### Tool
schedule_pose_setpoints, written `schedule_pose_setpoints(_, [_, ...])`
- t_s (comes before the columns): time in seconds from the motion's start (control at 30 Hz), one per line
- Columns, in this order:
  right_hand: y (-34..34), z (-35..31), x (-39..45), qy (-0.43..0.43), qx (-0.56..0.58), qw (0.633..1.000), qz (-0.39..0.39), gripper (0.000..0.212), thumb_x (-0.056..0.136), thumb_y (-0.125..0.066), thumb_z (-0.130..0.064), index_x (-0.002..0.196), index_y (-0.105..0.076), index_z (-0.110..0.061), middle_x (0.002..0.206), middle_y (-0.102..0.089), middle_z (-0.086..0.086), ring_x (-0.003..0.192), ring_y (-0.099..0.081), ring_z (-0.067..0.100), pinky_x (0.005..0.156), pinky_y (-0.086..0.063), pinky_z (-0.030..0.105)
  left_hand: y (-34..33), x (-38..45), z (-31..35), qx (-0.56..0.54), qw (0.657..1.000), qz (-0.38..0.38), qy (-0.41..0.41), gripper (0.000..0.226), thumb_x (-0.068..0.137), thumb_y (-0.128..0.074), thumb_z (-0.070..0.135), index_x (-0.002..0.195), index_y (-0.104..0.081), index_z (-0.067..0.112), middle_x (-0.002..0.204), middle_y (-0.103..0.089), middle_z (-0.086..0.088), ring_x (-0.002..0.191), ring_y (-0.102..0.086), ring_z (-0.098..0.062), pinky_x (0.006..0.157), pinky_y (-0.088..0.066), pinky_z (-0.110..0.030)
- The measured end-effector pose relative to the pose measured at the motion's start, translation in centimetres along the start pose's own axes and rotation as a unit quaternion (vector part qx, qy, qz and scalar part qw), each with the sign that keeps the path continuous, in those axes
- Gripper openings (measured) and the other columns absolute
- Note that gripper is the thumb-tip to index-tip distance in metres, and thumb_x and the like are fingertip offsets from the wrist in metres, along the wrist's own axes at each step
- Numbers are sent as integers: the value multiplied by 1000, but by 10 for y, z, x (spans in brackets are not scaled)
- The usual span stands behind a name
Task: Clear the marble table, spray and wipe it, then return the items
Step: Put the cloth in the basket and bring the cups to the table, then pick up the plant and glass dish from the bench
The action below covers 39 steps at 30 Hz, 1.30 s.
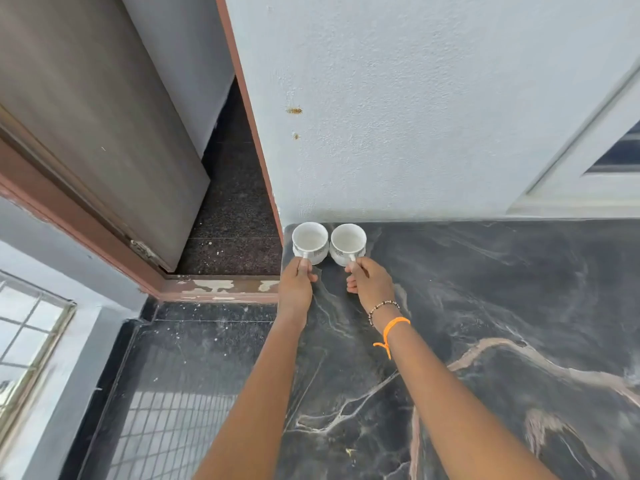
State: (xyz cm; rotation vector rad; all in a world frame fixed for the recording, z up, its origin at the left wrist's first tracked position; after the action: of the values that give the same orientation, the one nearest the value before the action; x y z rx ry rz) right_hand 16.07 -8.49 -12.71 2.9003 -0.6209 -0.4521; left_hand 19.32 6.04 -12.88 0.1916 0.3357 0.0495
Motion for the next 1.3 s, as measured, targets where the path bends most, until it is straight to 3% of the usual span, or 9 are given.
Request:
schedule_pose_setpoints(0.3, [-11,-4,17,0,-18,1000,12,21,92,-44,-10,77,-59,-8,57,-51,2,50,-47,13,46,-45,13,-1,8,1,-4,999,-23,-28,34,98,-35,19,67,-49,21,61,-46,1,59,-41,-10,60,-34,-24])
schedule_pose_setpoints(0.4, [-10,-6,16,0,-25,1000,3,20,93,-45,-13,88,-62,-5,60,-51,1,52,-48,12,47,-46,13,0,3,4,-6,1000,-16,-24,22,98,-38,22,85,-54,19,65,-49,1,61,-45,-10,63,-38,-25])
schedule_pose_setpoints(0.43, [-9,-6,13,-3,-20,1000,1,18,93,-46,-13,94,-62,-4,62,-52,0,53,-48,12,49,-47,13,0,-1,4,-15,1000,-7,-15,16,98,-40,25,96,-53,17,72,-52,1,66,-47,-11,68,-41,-28])
schedule_pose_setpoints(0.53, [4,-5,-2,-16,8,1000,15,18,93,-48,-13,106,-58,-7,70,-52,-3,54,-49,10,57,-48,20,0,-25,-4,-43,997,46,49,27,95,-44,32,118,-38,19,95,-50,-2,86,-49,-19,82,-43,-39])
schedule_pose_setpoints(0.67, [41,3,-37,-37,33,998,29,19,92,-47,-14,108,-58,-11,75,-55,-5,59,-51,10,61,-48,21,-24,-84,-15,-81,990,29,110,20,93,-49,23,112,-43,17,89,-46,-2,70,-44,-14,65,-39,-27])
schedule_pose_setpoints(0.8, [112,12,-78,-55,83,993,59,19,91,-47,-11,105,-59,-7,76,-55,-4,59,-51,9,57,-47,18,-76,-143,-7,-64,991,-33,116,16,93,-48,16,109,-47,15,80,-46,-1,63,-44,-11,61,-41,-21])
schedule_pose_setpoints(0.93, [204,20,-114,-56,146,983,99,8,90,-49,-10,87,-56,-13,70,-54,-4,52,-48,7,46,-42,10,-139,-208,18,-64,991,-82,84,12,93,-48,15,105,-49,17,79,-50,3,65,-47,-9,63,-42,-19])
schedule_pose_setpoints(1.2, [433,51,-198,-38,212,956,200,15,89,-54,-16,77,-57,-22,69,-58,-3,48,-50,1,49,-45,12,-304,-351,43,-44,982,-180,35,8,92,-49,13,98,-50,18,73,-50,4,58,-45,-8,50,-42,-10])
schedule_pose_setpoints(1.3, [514,77,-231,-45,212,948,234,16,90,-52,-14,76,-57,-21,69,-57,-2,48,-48,3,46,-42,12,-372,-410,39,-36,971,-233,41,8,92,-50,13,96,-50,19,73,-51,3,58,-46,-8,55,-43,-15])
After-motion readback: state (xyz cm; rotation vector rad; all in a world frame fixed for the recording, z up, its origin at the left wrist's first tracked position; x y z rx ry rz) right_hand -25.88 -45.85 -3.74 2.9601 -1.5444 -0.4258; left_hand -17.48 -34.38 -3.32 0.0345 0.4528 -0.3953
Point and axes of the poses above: each hand's wrist, its own x-axis towards the middle knuckle, its own y-axis out of the back of the hand, z = x × y, the point moved 5 cm from there along x, towards the middle knuckle
